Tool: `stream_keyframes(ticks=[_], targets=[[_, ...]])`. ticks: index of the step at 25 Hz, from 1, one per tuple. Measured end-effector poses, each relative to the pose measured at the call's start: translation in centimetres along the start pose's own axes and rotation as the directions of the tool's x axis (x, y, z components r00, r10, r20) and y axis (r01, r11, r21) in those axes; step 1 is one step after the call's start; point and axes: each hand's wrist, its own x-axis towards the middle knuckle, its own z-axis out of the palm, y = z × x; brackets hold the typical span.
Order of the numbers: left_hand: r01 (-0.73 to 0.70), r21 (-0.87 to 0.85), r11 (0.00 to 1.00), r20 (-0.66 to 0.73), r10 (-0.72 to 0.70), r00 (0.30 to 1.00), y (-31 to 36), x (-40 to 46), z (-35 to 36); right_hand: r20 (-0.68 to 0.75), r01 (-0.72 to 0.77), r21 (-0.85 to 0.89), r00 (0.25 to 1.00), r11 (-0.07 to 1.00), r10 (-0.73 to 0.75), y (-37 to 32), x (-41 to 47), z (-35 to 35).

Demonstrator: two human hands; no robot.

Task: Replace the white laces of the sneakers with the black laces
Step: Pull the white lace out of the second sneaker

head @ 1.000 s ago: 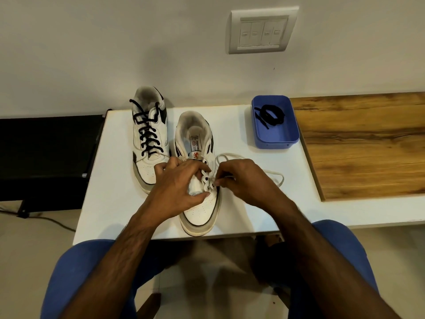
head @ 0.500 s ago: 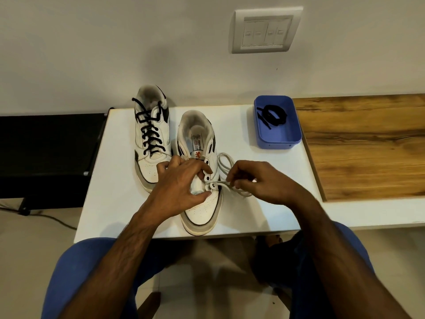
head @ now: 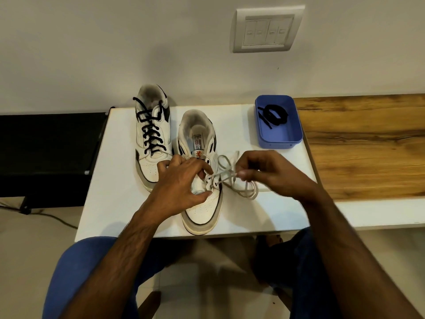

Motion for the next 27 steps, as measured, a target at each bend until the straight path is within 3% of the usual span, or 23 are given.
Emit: stream_keyframes(ticks=[2,3,9,16,22,23,25,27], targets=[[0.004,-0.003,1.000,-0.003,-0.004,1.000,0.0,0.0,0.0,-0.077,0.066,0.323,0.996,0.944,-0.044,0.4,-1.1,-1.6],[0.006,-0.007,1.000,-0.005,-0.006,1.000,0.0,0.0,0.0,-0.092,0.064,0.365,0.995,0.929,-0.032,0.8,-1.1,-2.0],[0.001,0.008,1.000,0.006,-0.001,1.000,0.0,0.1,0.0,-0.022,-0.167,-0.073,0.986,0.983,0.166,1.3,0.6,1.1],[0.006,0.004,1.000,0.000,-0.006,1.000,0.0,0.1,0.2,-0.116,-0.095,-0.263,0.991,0.960,0.066,0.7,2.3,5.2],[0.007,0.007,1.000,0.000,-0.007,1.000,0.0,0.0,0.1,-0.070,-0.087,-0.394,0.995,0.915,0.065,0.7,2.7,4.9],[0.001,0.009,1.000,-0.004,0.000,1.000,0.0,0.0,0.1,-0.045,-0.072,-0.333,0.997,0.940,0.061,0.7,2.4,4.0],[-0.006,0.014,1.000,-0.006,0.006,1.000,0.0,0.0,0.1,-0.032,0.007,0.031,0.999,0.999,-0.006,0.6,1.2,1.7],[-0.003,0.012,1.000,-0.006,0.003,1.000,-0.1,0.1,0.1,-0.160,0.172,0.464,0.981,0.869,-0.109,0.4,-0.2,-0.6]])
